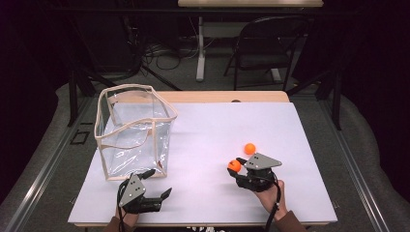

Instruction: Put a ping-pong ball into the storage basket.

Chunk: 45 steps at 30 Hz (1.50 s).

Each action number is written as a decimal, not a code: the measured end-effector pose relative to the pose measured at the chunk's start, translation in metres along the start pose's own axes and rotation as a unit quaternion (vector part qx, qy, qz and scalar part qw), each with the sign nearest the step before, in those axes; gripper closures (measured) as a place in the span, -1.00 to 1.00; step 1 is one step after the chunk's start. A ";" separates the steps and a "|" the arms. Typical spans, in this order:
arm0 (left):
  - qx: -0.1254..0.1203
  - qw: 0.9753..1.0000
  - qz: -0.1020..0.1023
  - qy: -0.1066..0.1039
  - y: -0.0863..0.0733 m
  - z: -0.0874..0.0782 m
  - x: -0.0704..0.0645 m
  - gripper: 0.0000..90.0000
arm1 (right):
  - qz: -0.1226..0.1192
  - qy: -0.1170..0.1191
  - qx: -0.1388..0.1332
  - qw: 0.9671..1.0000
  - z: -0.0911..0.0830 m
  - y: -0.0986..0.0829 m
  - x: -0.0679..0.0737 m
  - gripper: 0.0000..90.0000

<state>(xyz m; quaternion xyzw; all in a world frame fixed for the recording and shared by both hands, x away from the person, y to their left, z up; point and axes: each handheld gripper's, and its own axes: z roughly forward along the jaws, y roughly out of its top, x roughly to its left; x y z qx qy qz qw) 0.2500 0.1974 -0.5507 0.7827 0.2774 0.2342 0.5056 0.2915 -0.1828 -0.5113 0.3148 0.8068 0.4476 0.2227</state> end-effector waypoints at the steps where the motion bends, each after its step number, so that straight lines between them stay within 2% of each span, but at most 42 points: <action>1: 0.000 1.000 0.000 0.000 0.000 0.000 0.000 -0.64 | -0.001 0.001 0.000 1.000 0.001 0.001 0.000 0.13; 32: -0.003 1.000 -0.001 0.000 0.000 0.000 0.000 -0.64 | -0.015 0.013 -0.014 1.000 0.025 0.026 0.002 0.13; 45: -0.002 1.000 0.001 0.001 0.000 0.000 0.000 -0.64 | -0.022 0.014 -0.024 0.999 0.029 0.041 0.001 0.13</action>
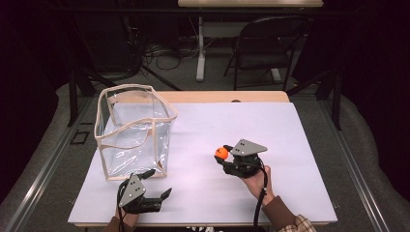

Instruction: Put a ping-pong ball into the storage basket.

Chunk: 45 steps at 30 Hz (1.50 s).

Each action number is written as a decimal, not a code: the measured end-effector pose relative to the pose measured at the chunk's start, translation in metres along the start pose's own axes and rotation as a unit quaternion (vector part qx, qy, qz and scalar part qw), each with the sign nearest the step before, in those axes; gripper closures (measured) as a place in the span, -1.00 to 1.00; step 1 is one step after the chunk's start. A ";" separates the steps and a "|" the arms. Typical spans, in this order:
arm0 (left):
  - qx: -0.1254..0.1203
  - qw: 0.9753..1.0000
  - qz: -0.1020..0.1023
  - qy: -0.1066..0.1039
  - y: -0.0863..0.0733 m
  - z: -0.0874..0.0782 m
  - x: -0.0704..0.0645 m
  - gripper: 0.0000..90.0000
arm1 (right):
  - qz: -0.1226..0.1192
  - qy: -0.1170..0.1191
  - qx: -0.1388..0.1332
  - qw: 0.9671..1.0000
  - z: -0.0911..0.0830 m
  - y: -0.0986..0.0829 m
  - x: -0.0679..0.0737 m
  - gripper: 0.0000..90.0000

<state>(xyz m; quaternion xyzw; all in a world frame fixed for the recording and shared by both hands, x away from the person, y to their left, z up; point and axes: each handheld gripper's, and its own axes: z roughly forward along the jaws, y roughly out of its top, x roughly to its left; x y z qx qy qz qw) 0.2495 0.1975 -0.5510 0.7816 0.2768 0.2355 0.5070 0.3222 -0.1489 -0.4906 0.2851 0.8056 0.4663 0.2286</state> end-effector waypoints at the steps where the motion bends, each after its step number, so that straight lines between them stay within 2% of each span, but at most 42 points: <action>1: -0.001 1.000 0.000 0.000 0.000 0.000 0.000 -0.64 | -0.001 0.000 0.000 1.000 0.000 0.001 0.000 0.13; 8: 0.000 1.000 0.002 0.000 0.000 0.001 -0.001 -0.64 | -0.002 0.000 -0.001 1.000 0.001 0.002 0.000 0.13; 9: 0.000 1.000 0.002 0.000 0.000 0.001 -0.001 -0.64 | -0.002 0.001 -0.006 1.000 0.002 0.008 0.000 0.13; 21: 0.000 1.000 0.000 -0.002 0.000 0.001 0.000 -0.64 | -0.009 0.002 -0.014 1.000 0.006 0.021 0.000 0.13; 45: -0.001 1.000 0.002 -0.004 0.000 0.002 0.000 -0.64 | -0.015 0.002 -0.024 1.000 0.012 0.040 -0.003 0.13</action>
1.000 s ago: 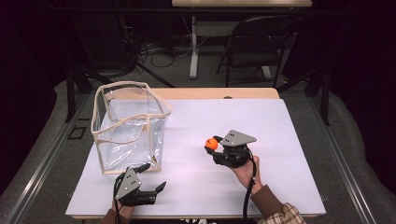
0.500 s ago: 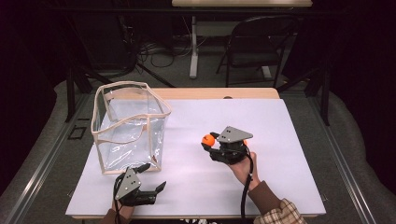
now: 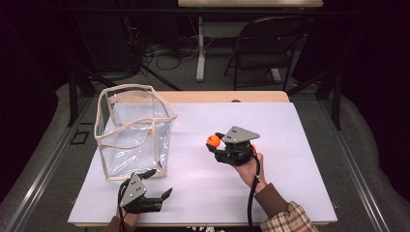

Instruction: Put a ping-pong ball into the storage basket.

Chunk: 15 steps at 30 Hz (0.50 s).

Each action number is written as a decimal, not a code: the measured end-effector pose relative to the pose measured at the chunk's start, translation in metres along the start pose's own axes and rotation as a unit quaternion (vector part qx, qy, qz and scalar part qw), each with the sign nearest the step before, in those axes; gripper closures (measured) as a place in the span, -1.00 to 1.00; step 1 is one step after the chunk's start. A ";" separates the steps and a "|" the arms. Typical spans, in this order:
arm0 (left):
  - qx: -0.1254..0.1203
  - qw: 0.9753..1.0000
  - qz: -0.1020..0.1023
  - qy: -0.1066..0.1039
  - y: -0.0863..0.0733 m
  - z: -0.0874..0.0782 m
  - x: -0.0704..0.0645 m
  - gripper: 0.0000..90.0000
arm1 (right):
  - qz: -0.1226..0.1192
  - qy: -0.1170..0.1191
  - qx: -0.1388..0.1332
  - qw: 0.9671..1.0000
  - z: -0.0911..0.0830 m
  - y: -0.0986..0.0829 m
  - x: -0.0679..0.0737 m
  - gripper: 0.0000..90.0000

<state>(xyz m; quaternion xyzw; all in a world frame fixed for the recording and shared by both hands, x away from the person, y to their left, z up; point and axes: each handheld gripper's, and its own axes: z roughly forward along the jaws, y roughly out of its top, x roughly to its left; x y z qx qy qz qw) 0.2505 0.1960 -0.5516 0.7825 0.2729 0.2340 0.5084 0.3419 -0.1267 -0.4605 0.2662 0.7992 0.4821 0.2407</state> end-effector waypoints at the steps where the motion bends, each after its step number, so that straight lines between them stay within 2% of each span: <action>1: 0.000 1.000 0.000 0.000 0.000 0.000 0.000 -0.64 | 0.000 -0.001 0.000 1.000 0.001 0.000 0.000 0.13; 15: 0.000 1.000 -0.001 0.001 0.000 0.000 0.000 -0.64 | -0.002 -0.001 0.002 1.000 0.008 0.009 -0.004 0.13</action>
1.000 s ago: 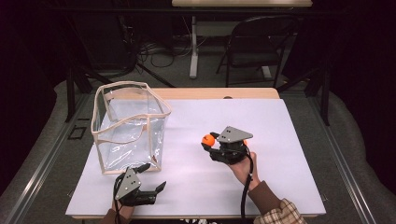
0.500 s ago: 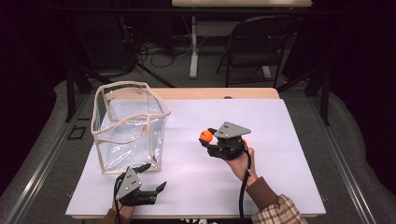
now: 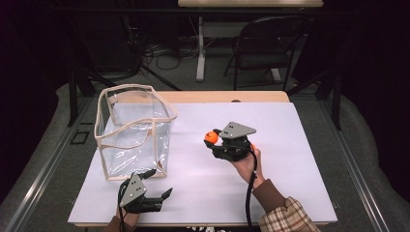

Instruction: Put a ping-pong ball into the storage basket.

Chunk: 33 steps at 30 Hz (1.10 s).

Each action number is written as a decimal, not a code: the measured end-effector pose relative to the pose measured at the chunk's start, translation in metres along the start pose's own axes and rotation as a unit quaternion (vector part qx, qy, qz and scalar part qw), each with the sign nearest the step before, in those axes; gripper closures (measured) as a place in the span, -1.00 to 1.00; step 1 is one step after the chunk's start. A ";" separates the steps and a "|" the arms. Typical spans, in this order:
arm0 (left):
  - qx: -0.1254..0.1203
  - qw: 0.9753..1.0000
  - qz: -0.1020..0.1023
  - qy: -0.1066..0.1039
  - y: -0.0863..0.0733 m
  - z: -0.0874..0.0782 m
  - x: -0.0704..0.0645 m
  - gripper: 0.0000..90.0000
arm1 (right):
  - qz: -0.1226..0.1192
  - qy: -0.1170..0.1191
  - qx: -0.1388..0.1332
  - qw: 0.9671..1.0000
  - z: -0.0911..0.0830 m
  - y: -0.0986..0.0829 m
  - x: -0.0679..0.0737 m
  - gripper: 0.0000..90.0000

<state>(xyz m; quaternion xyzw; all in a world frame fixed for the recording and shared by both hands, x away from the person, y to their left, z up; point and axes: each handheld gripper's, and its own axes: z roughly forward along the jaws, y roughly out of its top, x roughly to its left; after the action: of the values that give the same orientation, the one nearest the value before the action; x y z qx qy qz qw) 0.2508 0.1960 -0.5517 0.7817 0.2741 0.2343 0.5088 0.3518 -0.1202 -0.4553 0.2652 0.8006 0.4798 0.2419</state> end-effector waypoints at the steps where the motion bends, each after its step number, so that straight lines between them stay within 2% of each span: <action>1: 0.000 1.000 0.000 0.000 0.000 0.000 0.000 -0.64 | 0.000 0.000 0.001 1.000 0.001 0.001 0.000 0.13; 33: 0.000 1.000 0.001 -0.001 0.000 0.000 0.000 -0.64 | -0.002 0.007 0.005 1.000 0.021 0.023 -0.005 0.13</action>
<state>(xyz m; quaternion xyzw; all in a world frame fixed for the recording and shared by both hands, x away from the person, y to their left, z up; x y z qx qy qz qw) 0.2513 0.1957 -0.5518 0.7824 0.2726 0.2342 0.5086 0.3732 -0.1005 -0.4429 0.2616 0.8050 0.4773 0.2362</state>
